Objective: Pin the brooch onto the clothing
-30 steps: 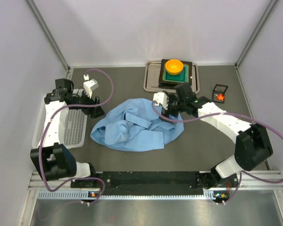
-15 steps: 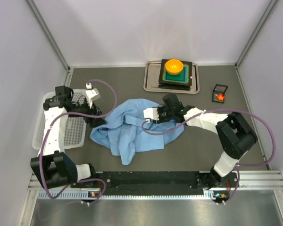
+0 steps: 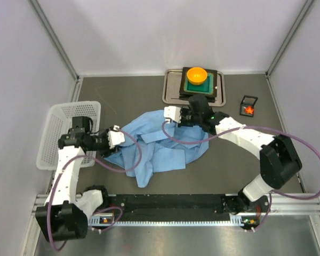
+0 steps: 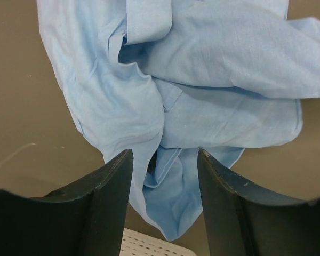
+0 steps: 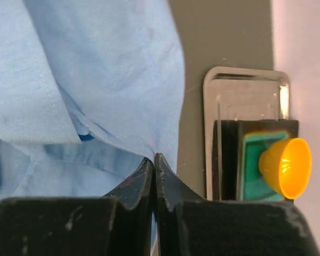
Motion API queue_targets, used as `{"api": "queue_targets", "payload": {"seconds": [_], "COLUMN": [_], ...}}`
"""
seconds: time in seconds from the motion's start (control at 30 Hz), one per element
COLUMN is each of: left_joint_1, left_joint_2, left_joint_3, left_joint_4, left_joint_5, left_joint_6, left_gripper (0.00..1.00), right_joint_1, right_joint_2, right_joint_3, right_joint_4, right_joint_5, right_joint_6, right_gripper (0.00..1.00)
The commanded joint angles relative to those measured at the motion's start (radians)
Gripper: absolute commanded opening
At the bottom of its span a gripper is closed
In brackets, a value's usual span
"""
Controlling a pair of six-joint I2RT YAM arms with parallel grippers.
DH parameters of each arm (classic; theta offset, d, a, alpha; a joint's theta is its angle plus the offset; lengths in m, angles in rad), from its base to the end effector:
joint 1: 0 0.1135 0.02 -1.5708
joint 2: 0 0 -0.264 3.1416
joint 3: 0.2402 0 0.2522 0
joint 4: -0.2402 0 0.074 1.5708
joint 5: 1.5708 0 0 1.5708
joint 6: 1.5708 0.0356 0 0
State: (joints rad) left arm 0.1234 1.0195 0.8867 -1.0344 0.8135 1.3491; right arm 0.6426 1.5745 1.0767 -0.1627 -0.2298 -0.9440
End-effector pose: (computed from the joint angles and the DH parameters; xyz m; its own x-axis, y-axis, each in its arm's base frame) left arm 0.1730 -0.0046 0.2749 -0.0069 0.6744 -0.7383 0.9340 0.2680 0.2362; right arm 0.2759 0.2166 0.2466 0.3011 -0.7597 -0.5764 -0.8245 0.0962 -0.5576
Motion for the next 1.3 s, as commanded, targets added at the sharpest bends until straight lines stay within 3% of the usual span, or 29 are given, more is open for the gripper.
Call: {"api": "queue_targets", "payload": {"seconds": [0.0, 0.2, 0.37, 0.6, 0.7, 0.77, 0.8, 0.9, 1.0, 1.27], "left_joint_1": [-0.06, -0.119, -0.149, -0.165, -0.172, -0.176, -0.176, -0.174, -0.174, -0.171], "left_joint_2": [-0.055, -0.019, 0.0, 0.059, 0.08, 0.094, 0.099, 0.117, 0.122, 0.185], "left_joint_3": [-0.086, -0.126, -0.175, -0.181, -0.175, -0.146, -0.131, -0.02, 0.081, 0.426], "left_joint_4": [0.178, 0.25, 0.442, 0.49, 0.511, 0.583, 0.602, 0.554, 0.576, 0.72], "left_joint_5": [-0.071, -0.148, -0.21, -0.264, -0.281, -0.293, -0.301, -0.275, -0.252, -0.199], "left_joint_6": [0.101, 0.107, -0.016, 0.002, -0.013, -0.1, -0.213, -0.345, -0.544, -0.994], "left_gripper": [0.56, 0.56, 0.57, 0.63, 0.57, 0.33, 0.27, 0.08, 0.0, 0.0], "right_joint_1": [-0.029, -0.058, -0.075, -0.083, -0.086, -0.099, -0.104, -0.13, -0.162, -0.25], "right_joint_2": [-0.073, -0.071, -0.077, -0.077, -0.077, -0.076, -0.077, -0.087, -0.103, -0.152], "right_joint_3": [0.089, 0.126, 0.129, 0.131, 0.131, 0.138, 0.147, 0.178, 0.235, 0.523], "right_joint_4": [-0.089, -0.121, -0.129, -0.135, -0.136, -0.138, -0.139, -0.147, -0.155, -0.184], "right_joint_5": [-0.057, -0.071, -0.082, -0.085, -0.085, -0.08, -0.077, -0.054, -0.028, 0.052], "right_joint_6": [0.137, 0.192, 0.212, 0.22, 0.221, 0.235, 0.24, 0.267, 0.303, 0.353], "right_gripper": [0.0, 0.0, 0.0, 0.0, 0.0, 0.0, 0.0, 0.0, 0.0, 0.0]}}
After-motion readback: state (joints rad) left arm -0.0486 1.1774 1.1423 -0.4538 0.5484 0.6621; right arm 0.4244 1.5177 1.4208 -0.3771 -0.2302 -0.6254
